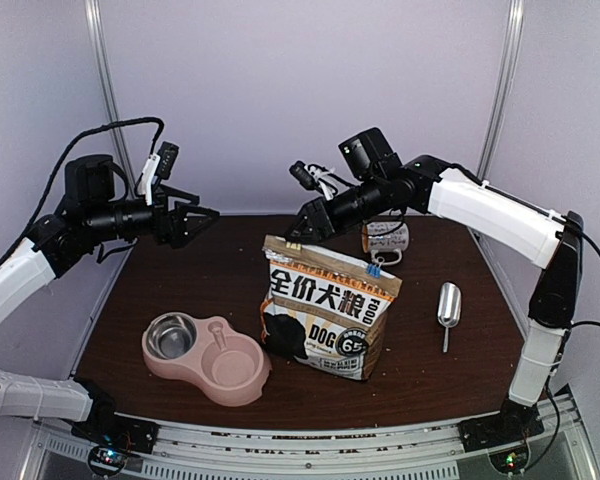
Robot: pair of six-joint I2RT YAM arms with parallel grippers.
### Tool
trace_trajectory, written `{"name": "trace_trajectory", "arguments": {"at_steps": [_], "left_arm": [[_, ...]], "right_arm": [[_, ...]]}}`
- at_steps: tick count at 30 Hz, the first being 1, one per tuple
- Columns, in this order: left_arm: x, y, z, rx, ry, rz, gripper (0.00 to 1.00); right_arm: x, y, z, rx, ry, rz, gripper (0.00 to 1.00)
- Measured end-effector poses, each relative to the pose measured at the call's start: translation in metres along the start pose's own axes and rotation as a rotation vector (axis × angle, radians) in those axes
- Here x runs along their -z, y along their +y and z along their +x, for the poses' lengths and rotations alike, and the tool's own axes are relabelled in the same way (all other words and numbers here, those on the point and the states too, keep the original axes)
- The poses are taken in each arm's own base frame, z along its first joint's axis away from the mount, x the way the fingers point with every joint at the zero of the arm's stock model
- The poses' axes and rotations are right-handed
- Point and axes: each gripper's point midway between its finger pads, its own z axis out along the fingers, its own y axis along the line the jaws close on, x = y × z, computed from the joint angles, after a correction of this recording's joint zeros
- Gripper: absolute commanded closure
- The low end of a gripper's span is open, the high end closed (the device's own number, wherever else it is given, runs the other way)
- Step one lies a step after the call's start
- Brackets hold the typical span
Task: Serve the pet food
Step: Remove the clamp from the pet food bag.
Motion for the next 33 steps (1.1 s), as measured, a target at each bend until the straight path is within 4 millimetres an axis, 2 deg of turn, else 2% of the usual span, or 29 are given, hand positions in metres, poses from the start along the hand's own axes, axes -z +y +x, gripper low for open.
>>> {"name": "trace_trajectory", "arguments": {"at_steps": [5,10,16,21,27,33], "left_arm": [[0.0,0.0,0.0,0.0,0.0,0.0,0.02],[0.0,0.0,0.0,0.0,0.001,0.001,0.02],[-0.001,0.001,0.001,0.003,0.005,0.001,0.02],[-0.002,0.001,0.002,0.004,0.007,0.004,0.02],[-0.004,0.001,0.004,0.007,0.013,0.005,0.02],[-0.005,0.002,0.005,0.009,0.016,0.005,0.02]], "right_arm": [[0.0,0.0,0.0,0.001,-0.001,0.0,0.65],[0.001,-0.002,-0.002,0.003,-0.006,0.005,0.81],[0.002,-0.002,-0.004,0.023,-0.031,0.005,0.88],[0.008,0.0,-0.005,0.037,-0.063,0.014,0.89],[0.027,-0.002,-0.017,0.039,-0.135,0.034,0.89],[0.074,-0.013,-0.039,0.043,-0.261,0.102,0.89]]}}
